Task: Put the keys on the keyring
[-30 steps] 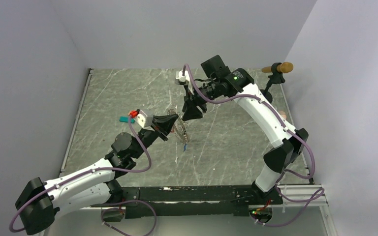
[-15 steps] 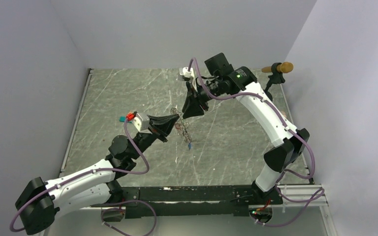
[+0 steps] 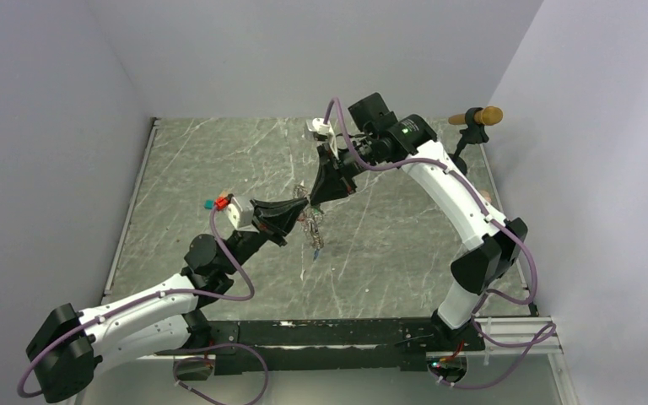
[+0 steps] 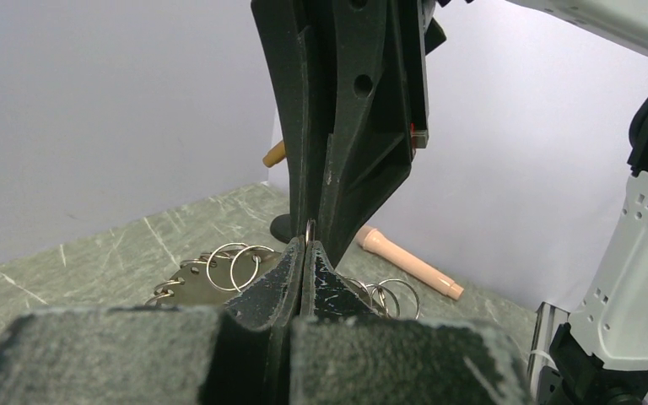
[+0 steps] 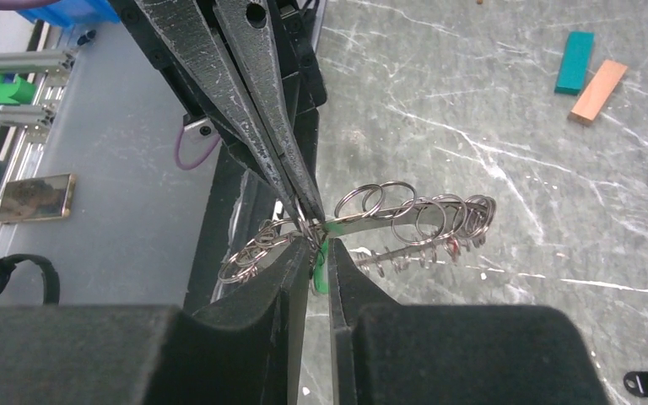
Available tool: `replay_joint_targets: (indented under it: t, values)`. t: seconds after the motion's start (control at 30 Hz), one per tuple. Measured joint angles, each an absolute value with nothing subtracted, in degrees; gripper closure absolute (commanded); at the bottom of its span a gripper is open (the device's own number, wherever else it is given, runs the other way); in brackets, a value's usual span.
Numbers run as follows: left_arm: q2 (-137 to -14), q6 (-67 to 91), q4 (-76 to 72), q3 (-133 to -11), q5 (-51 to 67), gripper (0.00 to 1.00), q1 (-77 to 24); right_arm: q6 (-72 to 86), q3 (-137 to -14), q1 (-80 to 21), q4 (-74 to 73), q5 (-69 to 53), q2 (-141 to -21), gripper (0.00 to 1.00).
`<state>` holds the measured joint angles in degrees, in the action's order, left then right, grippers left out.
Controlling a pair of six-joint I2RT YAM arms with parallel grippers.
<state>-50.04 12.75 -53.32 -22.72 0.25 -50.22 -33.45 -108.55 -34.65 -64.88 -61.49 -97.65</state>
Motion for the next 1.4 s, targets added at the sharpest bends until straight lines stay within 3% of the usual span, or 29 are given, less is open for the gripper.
replay_joint_targets:
  t: [0.4, 1.03, 1.4]
  values:
    - [-50.11, 13.74, -55.64, -21.21, 1.89, 1.0, -49.67, -35.75, -107.96, -35.11, -66.43, -62.19, -97.65, 0.73]
    - [-50.63, 15.77, -57.01, -20.84, 2.35, 1.0, -49.15, -37.67, -109.4, -34.52, -69.32, -63.64, -97.82, 0.73]
    - [-52.14, 16.69, -58.92, -20.84, 3.22, 1.0, -49.04, -37.89, -110.0, -34.28, -69.95, -63.59, -98.43, 0.68]
